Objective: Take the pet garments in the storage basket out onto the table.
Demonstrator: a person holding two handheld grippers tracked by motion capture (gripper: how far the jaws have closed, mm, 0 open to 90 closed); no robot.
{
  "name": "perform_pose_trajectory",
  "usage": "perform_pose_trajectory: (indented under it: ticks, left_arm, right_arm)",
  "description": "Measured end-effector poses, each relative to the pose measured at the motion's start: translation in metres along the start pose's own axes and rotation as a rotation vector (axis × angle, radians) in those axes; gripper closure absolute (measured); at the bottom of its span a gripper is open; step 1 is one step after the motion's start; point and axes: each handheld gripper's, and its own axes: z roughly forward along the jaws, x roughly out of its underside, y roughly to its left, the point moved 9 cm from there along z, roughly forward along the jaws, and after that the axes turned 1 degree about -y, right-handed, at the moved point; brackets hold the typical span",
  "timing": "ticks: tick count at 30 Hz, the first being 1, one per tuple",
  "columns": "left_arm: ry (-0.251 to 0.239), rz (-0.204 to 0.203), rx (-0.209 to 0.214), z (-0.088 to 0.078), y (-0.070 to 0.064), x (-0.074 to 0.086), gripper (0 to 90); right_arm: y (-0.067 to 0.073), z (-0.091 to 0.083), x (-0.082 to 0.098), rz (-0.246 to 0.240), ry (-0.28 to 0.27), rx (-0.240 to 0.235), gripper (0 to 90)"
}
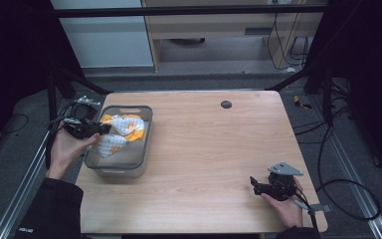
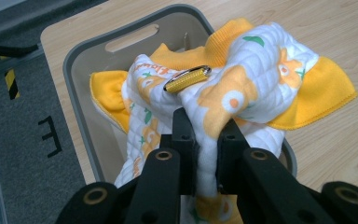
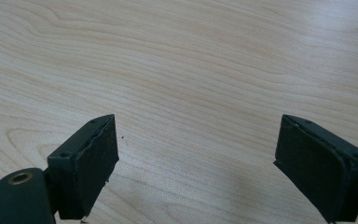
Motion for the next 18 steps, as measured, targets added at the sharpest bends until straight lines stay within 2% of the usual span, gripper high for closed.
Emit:
perform_pose_trajectory:
  ticks: [18]
  left_arm:
    - [-0.055, 0.067, 0.042, -0.016, -0.029, -0.01, 81.7]
  right_arm:
    - [-0.002, -0.002, -0.003, 0.005, -0.025, 0.006, 13.0]
